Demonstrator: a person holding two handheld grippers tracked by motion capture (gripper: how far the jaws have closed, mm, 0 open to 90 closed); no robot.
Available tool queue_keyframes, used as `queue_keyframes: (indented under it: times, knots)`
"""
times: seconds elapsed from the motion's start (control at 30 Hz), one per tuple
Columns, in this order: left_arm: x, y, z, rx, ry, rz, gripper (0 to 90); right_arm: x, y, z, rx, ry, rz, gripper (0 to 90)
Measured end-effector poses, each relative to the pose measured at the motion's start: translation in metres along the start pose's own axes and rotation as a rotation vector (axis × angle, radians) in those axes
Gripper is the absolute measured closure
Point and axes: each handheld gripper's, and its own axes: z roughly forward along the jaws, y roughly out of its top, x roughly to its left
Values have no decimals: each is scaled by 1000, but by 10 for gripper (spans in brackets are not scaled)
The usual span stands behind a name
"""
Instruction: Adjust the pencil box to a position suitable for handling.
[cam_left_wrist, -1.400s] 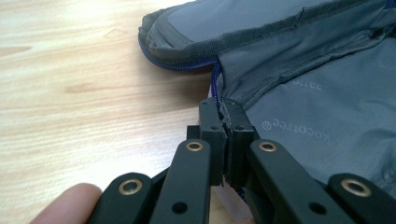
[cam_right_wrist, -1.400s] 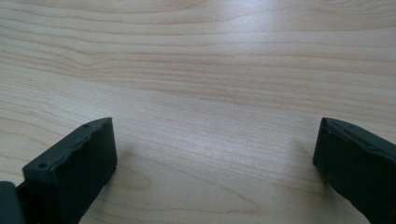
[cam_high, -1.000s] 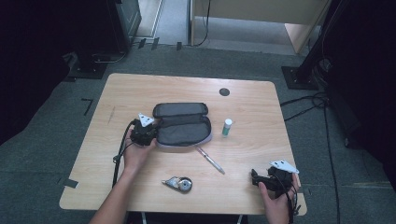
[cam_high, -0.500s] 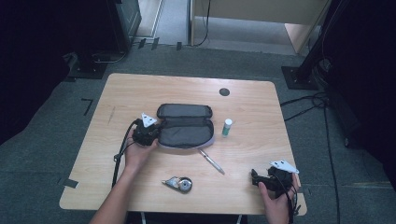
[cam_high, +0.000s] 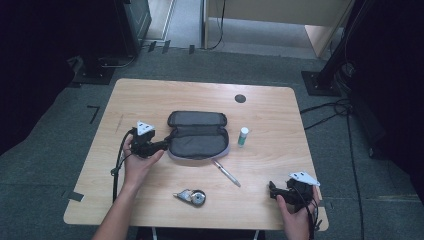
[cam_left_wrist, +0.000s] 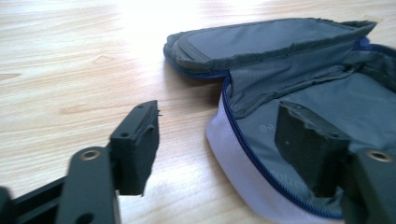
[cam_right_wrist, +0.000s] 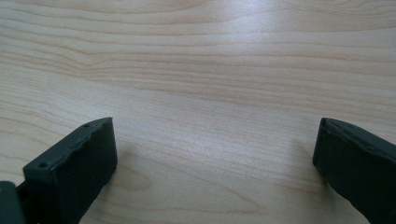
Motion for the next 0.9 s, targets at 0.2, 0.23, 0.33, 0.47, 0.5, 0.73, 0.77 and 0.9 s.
queue_keyframes:
  times: [0.2, 0.23, 0.33, 0.47, 0.5, 0.73, 0.77, 0.9]
  knots:
    - [5, -8, -15, 19, -26, 6, 87, 0, 0, 0, 2, 0, 0, 0]
    - [5, -10, -17, 24, -27, 11, 60, 0, 0, 0, 2, -1, 0, 0]
    - [8, -15, -24, 28, -39, 0, 1, 0, 0, 0, 2, -1, 0, 0]
    - [11, -21, -32, 25, -23, 2, 0, 0, 0, 0, 3, -1, 2, 0]
    - [12, -23, -34, 29, -20, 7, 0, 0, 0, 0, 2, -1, 0, 0]
    - [21, -37, -44, 30, 1, -16, 0, 0, 0, 0, 1, 0, -1, 0]
    - [23, -38, -45, 42, 14, -26, 0, 0, 0, 0, 1, 0, -1, 0]
    - [31, -47, -51, 36, 32, -42, 0, 0, 0, 0, 1, -1, -1, 0]
